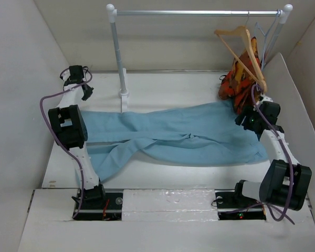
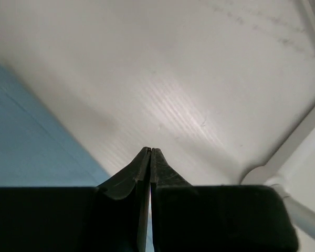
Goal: Place the trousers on the hanger
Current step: Flatten out the trousers at the center of the board.
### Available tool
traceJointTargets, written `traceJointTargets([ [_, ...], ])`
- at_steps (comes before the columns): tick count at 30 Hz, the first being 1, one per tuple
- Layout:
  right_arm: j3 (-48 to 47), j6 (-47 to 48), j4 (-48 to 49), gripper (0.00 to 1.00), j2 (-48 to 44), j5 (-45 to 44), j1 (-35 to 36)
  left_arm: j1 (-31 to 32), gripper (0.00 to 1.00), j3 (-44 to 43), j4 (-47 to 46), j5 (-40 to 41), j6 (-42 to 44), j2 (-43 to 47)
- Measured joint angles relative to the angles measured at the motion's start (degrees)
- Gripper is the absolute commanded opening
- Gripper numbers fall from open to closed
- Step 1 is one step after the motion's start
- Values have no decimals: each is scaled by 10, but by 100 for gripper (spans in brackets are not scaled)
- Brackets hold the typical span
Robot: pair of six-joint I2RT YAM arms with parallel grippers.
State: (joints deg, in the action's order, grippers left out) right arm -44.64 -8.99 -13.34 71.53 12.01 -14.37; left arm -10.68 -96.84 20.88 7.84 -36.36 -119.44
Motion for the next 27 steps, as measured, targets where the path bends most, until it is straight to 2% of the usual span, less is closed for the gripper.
traceJointTargets([
  [3, -9, -16, 27, 76, 38, -30, -52, -3, 0, -38, 6, 2, -1, -7],
  [6, -34, -17, 35, 78, 107, -44, -97, -5, 0, -22, 1, -7, 1, -6],
  [7, -39, -16, 36, 78, 127, -47, -108, -6, 4, -2, -3, -8, 3, -1],
  [8, -40, -13, 36, 78, 143, -48, -117, -5, 15, 31, -14, -10, 7, 9],
  [9, -39, -12, 32, 78, 154, -50, -123, -5, 21, 36, -13, -11, 8, 10],
  [10, -38, -10, 29, 76, 158, -51, -124, -4, 33, 99, -16, -15, 12, 33],
  [14, -11, -2, 18, 74, 158, -47, -134, -1, 38, 207, -28, -34, 6, 87],
  [19, 3, 15, -8, 71, 131, -25, -143, 2, 40, 211, -50, -47, 6, 94],
  [20, 3, 20, -13, 70, 129, -16, -148, 2, 46, 211, -52, -49, 6, 93],
  [21, 1, 25, -17, 62, 131, -8, -154, 2, 47, 211, -52, -49, 6, 93],
  [22, 1, 32, -19, 34, 136, 2, -161, 2, 50, 210, -52, -52, 5, 92],
  [24, 1, 44, -27, 16, 149, 23, -180, 1, 58, 205, -51, -56, 5, 86],
  [25, 2, 46, -30, 3, 155, 34, -190, 1, 59, 202, -51, -57, 4, 81],
  [27, 9, 49, -27, 0, 158, 58, -212, 1, 63, 199, -51, -60, 3, 74],
])
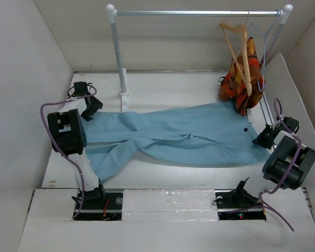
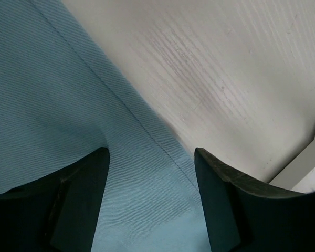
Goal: Place the trousers on the hanger
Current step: Flatten out the trousers at the center of the board.
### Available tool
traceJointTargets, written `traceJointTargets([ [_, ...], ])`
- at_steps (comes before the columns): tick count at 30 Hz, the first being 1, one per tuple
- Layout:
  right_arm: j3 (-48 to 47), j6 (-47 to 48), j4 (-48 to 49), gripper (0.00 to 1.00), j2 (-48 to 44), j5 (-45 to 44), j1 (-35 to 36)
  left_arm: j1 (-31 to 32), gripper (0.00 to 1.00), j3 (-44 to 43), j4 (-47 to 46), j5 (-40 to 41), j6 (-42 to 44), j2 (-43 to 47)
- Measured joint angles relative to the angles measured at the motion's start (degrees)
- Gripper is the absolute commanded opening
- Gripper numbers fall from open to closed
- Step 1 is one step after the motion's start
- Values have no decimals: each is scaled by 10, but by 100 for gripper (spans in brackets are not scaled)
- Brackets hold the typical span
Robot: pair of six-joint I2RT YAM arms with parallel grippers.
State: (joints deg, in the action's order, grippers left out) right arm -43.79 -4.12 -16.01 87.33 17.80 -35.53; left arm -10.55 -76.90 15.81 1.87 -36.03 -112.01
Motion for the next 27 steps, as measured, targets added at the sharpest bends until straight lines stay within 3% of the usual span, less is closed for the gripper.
traceJointTargets([
  [6, 69, 6, -30, 0, -93, 24, -46, 0, 63, -6, 0, -25, -5, 0],
  [12, 124, 6, -162, 0, -316, 13, -83, 0, 62, -6, 0, -36, -15, 0],
  [13, 124, 4, -184, 11, -340, 12, -78, 0, 62, -6, 0, -36, -17, 0],
  [14, 124, 2, -201, 34, -357, 11, -73, 0, 62, -6, 0, -36, -18, 0],
  [15, 124, 2, -219, 34, -366, 9, -70, 0, 62, -5, 0, -35, -19, 0],
  [16, 123, 2, -228, 42, -363, 8, -68, 0, 62, -5, 0, -33, -20, 0],
  [17, 118, 5, -236, 58, -357, 4, -66, 0, 62, -4, 1, -27, -20, 0],
  [20, 56, 15, -259, 74, -303, -18, -48, 0, 61, 7, 2, -10, -20, 9],
  [27, -105, 44, -104, 78, -57, 35, 2, 0, 61, 35, 7, 12, -17, 63],
])
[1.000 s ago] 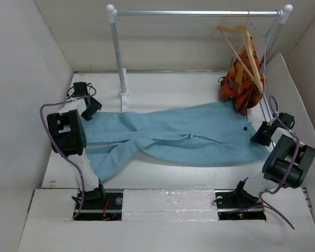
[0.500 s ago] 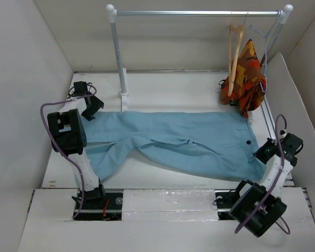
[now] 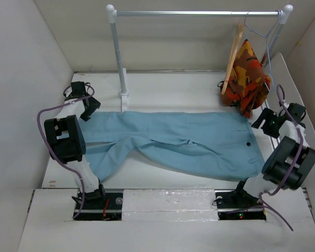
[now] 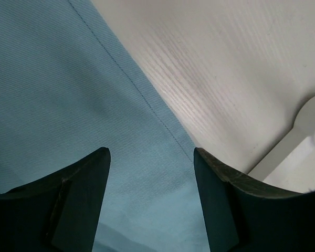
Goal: Place the trousers on the hanger
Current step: Flatten out the trousers at the center of the board.
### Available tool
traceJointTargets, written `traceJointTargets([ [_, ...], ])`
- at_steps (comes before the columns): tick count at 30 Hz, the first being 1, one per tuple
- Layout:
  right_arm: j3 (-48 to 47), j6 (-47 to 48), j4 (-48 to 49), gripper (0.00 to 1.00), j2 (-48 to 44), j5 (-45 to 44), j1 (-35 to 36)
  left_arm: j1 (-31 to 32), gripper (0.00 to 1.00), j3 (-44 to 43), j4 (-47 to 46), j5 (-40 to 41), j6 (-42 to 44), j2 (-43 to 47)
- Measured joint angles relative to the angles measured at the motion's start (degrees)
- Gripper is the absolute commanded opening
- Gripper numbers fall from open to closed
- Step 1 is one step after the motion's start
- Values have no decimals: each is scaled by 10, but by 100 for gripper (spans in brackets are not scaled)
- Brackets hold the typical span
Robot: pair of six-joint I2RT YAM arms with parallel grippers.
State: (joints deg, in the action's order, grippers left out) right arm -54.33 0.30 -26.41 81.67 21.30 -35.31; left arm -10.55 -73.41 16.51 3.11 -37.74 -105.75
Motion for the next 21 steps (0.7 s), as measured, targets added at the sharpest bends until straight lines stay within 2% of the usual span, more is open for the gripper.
traceJointTargets([
  [2, -7, 9, 31, 79, 62, 8, 10, 0, 60, 0, 0, 6, 4, 14],
  [6, 7, -16, 101, 80, 132, 76, -5, 0, 60, 0, 4, 20, 16, 19],
  [13, -38, -38, 187, 82, 217, 148, -7, -9, 62, 0, 19, 28, 24, 19],
  [17, -37, -49, 231, 80, 233, 176, 18, -21, 68, 0, 26, 37, 30, 16],
  [21, 10, -64, 260, 75, 205, 174, 31, -25, 70, -4, 39, 52, 36, -8],
])
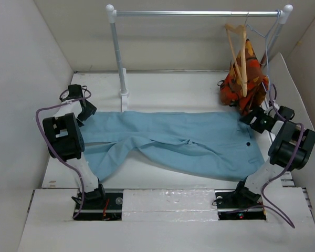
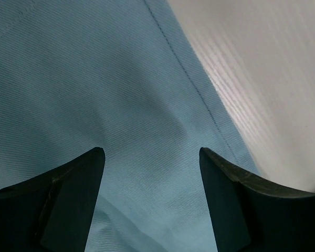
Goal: Place the trousers on the hanger
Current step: Flatten out the trousers at the center of the board.
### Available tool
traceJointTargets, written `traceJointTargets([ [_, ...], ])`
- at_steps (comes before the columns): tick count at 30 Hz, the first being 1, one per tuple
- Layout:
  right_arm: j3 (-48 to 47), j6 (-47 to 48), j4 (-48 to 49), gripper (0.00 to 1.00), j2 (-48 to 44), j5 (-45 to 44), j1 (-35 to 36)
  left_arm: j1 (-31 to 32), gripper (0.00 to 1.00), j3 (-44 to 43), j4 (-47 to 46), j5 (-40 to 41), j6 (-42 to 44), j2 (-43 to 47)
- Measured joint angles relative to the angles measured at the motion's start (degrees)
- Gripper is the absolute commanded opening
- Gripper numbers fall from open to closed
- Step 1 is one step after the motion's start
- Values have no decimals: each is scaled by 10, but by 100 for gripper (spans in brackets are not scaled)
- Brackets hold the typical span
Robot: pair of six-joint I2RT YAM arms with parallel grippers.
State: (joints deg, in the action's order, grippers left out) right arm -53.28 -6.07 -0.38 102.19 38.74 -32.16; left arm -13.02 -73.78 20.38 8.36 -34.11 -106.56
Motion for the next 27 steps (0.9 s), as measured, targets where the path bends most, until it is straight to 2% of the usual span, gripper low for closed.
traceJointTargets([
  [3, 46, -17, 6, 70, -34, 0, 1, 0, 70, 0, 4, 0, 0, -17],
  [4, 59, -21, 8, 61, -45, -2, 1, 0, 70, 0, 4, -1, 0, -19],
  [6, 80, -28, 6, 51, -62, -13, 3, 1, 69, -3, 7, -2, 0, -26],
  [7, 87, -30, 4, 30, -67, -17, 3, 2, 69, -6, 7, -2, -1, -29],
  [10, 96, -32, -7, 0, -70, -30, 3, 2, 69, -12, 7, -4, -3, -32],
  [15, 114, -35, -22, 0, -106, -37, -17, 2, 69, -12, 8, -4, -7, -33],
  [22, 123, -45, -67, 0, -296, -77, -65, 2, 70, 0, 4, -2, -17, -19],
  [25, 105, -47, -64, 0, -306, -83, -72, 2, 71, 3, 5, 1, -18, -14],
  [27, 85, -47, -58, 0, -274, -82, -72, 2, 71, 2, 3, 2, -19, -16],
])
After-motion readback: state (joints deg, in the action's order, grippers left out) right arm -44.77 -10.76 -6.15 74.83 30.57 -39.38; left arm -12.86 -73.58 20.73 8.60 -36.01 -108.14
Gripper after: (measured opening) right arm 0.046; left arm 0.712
